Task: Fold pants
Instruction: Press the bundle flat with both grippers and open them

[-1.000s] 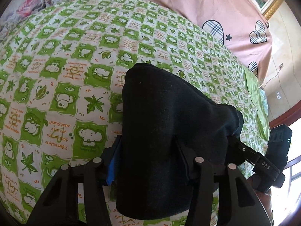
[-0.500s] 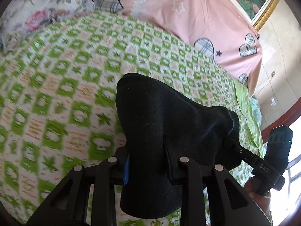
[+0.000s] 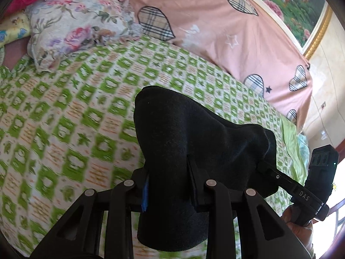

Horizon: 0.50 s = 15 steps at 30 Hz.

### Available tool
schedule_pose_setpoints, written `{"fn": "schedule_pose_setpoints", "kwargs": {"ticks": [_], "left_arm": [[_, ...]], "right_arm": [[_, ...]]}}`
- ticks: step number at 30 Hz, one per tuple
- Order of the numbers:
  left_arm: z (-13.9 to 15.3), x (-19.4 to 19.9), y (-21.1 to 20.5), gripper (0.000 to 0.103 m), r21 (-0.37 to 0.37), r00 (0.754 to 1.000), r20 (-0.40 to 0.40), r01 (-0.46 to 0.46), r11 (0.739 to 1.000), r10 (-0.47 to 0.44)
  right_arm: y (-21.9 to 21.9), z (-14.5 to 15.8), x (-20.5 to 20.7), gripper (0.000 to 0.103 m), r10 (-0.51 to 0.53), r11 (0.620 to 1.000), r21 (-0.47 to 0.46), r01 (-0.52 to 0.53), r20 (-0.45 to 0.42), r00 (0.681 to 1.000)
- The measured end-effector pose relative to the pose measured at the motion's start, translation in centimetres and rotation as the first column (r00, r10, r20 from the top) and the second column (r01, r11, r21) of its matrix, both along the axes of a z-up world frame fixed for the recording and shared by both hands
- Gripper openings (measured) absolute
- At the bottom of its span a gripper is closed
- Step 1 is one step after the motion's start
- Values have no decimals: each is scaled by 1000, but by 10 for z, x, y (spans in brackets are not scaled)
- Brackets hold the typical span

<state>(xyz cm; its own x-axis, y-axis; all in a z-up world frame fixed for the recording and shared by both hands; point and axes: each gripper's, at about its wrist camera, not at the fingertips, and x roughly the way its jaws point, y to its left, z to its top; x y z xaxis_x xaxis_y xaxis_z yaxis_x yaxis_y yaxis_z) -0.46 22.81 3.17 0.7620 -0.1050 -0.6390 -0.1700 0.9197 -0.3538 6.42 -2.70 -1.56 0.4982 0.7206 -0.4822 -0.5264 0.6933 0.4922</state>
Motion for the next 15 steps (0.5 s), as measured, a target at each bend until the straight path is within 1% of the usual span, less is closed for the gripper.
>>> {"fn": "schedule_pose_setpoints", "kwargs": {"ticks": [7,15], "left_arm": [[6,15,28,28,49,999,7,-50,998,50],[4,29,60,29,66,995,5,-100,993,100]], "right_arm": [[36,6,21,44,31,999,9,-31,16,999],[75,8,43,44,81,997,2,-81,18,997]]}}
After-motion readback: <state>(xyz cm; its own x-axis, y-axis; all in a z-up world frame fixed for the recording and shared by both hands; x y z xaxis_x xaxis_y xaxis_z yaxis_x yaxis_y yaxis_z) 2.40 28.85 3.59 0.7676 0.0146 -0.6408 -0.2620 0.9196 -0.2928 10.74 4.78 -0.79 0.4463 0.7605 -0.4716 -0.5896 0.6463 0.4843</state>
